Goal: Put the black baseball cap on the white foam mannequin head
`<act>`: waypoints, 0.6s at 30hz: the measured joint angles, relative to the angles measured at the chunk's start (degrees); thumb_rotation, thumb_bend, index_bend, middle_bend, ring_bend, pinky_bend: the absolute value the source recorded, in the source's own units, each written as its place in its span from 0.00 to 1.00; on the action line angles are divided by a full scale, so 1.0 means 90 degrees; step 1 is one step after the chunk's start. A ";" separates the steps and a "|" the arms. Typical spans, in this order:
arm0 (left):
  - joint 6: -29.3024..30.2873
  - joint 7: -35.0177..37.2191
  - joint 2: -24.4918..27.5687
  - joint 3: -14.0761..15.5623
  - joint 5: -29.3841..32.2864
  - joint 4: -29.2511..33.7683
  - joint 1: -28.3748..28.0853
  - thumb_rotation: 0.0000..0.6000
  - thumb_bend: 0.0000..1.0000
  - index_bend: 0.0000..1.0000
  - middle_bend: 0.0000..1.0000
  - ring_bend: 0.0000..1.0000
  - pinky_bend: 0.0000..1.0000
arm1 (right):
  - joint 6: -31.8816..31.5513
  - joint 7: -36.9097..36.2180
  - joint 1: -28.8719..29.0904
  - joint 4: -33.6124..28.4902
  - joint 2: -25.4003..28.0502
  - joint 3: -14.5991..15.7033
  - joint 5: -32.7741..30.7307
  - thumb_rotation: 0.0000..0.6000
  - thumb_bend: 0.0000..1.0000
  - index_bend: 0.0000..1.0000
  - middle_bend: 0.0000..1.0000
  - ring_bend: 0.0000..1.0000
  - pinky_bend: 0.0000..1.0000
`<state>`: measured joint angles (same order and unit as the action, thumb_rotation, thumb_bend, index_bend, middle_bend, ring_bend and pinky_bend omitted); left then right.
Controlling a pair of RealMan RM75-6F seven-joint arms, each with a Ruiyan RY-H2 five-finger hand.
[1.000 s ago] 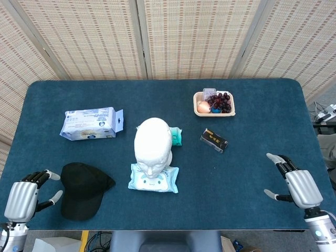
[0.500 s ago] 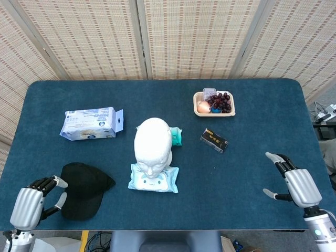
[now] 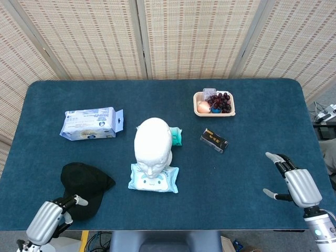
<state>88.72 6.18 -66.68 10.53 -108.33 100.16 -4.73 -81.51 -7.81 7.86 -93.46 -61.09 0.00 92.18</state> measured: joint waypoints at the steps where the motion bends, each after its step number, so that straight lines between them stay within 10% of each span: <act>1: -0.0122 0.0105 0.0033 0.0058 -0.0001 0.0061 -0.0044 1.00 1.00 0.36 0.39 0.44 0.55 | -0.0007 -0.0022 -0.0002 0.0001 0.0003 -0.0002 0.0000 1.00 0.00 0.05 0.20 0.14 0.48; 18: -0.1436 0.0408 0.0143 0.0311 0.0191 0.0700 -0.0659 1.00 1.00 0.30 0.36 0.39 0.55 | -0.0016 -0.0138 0.0004 0.0029 0.0028 -0.0002 0.0004 1.00 0.00 0.05 0.20 0.14 0.48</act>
<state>75.79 9.85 -65.39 13.33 -106.61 106.46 -10.66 -81.65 -9.06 7.89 -93.20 -60.84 -0.01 92.22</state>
